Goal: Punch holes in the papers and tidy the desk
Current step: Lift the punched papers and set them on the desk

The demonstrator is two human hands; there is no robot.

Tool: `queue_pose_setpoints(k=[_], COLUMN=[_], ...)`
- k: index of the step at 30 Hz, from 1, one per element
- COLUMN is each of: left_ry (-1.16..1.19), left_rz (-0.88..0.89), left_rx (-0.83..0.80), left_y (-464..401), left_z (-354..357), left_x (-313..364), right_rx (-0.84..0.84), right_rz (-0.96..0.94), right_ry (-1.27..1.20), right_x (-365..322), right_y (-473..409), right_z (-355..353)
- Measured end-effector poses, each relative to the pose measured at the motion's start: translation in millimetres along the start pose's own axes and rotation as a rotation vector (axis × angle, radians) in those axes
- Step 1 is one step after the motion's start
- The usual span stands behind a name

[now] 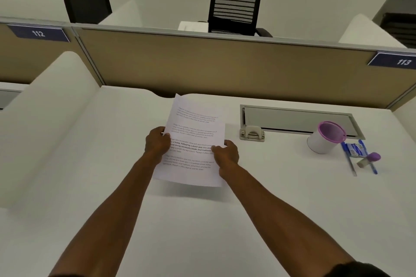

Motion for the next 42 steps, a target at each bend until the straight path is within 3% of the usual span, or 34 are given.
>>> queue_pose_setpoints(k=[11, 24, 30, 42], left_ry=[-0.029, -0.117, -0.086, -0.099], left_rz=[-0.029, 0.048, 0.071, 0.162], left_rx=[-0.068, 0.016, 0.052, 0.069], left_y=[-27, -32, -28, -50], left_z=[35, 38, 38, 41], left_x=[-21, -34, -38, -27], right_rx=[0.160, 0.211, 0.315, 0.279], right_rz=[-0.010, -0.030, -0.118, -0.176], right_ry=[0.227, 0.243, 0.430, 0.430], right_x=[11, 16, 18, 5], right_y=[-39, -46, -48, -67], right_z=[9, 17, 13, 11])
Point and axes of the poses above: each hand's wrist, its own y-axis away from the middle knuckle, its own z-axis out of the palm, x = y × z, the point moved 3 cm from there along -y, towards the middle knuckle, and after that the axes turned 11 degrees about y, right-handed, at the moved point
